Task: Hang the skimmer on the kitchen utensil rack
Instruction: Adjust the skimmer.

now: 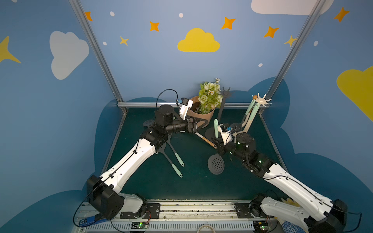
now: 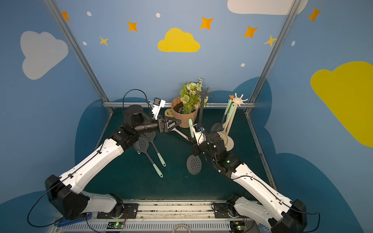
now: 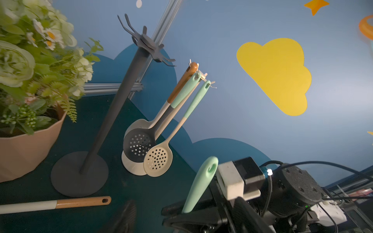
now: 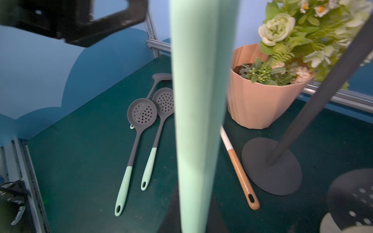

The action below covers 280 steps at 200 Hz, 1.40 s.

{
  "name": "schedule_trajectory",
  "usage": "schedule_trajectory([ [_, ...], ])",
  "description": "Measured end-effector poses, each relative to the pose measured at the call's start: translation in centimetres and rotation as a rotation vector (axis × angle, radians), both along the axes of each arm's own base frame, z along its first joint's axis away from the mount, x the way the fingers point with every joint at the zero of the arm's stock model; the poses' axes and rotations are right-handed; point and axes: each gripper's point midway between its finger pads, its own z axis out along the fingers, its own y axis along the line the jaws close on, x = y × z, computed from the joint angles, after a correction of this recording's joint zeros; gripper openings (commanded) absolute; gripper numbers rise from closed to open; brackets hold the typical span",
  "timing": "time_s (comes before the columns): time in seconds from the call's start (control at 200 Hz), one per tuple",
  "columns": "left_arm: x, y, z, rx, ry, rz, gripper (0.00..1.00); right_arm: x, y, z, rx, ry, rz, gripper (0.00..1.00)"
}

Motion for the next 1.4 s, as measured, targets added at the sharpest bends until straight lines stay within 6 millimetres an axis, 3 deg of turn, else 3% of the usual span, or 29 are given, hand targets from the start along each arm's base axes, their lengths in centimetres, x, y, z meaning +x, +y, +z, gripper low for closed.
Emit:
schedule_trajectory([
  [0.22,-1.4,1.9,-0.8,0.019,-0.001,0.062,0.81,0.6,-6.0,1.9,0.065,0.009,-0.107,0.00],
  [0.345,-1.5,1.8,-2.8,0.038,0.026,0.045,0.82,-0.1,-7.1,3.2,0.130,0.007,-0.066,0.00],
  [0.441,-1.6,1.2,-3.6,0.037,0.039,0.005,0.82,-1.2,-6.0,3.4,0.158,0.026,0.029,0.00],
  [0.621,-1.9,-0.3,-2.9,0.005,0.005,-0.088,0.82,-2.7,-2.3,2.6,0.198,0.099,0.227,0.00],
  [0.771,-2.4,-2.5,-2.7,0.008,-0.053,-0.172,0.80,-4.1,1.2,1.2,0.189,0.165,0.364,0.00],
  [0.891,-2.9,-4.1,-2.7,0.007,-0.094,-0.234,0.79,-4.5,2.7,1.3,0.191,0.189,0.423,0.00],
  [1.147,-3.1,-5.4,-1.6,-0.023,-0.173,-0.306,0.55,-5.0,3.7,4.3,0.231,0.138,0.486,0.00],
  [1.267,-3.3,-5.9,-1.0,-0.047,-0.193,-0.336,0.43,-5.0,4.2,4.6,0.240,0.141,0.505,0.00],
  [1.322,-3.4,-6.3,-0.8,-0.055,-0.200,-0.352,0.34,-4.9,4.5,4.4,0.240,0.150,0.512,0.00],
  [1.402,-3.6,-6.6,-0.7,-0.062,-0.199,-0.366,0.12,-4.7,4.8,3.9,0.236,0.166,0.516,0.00],
])
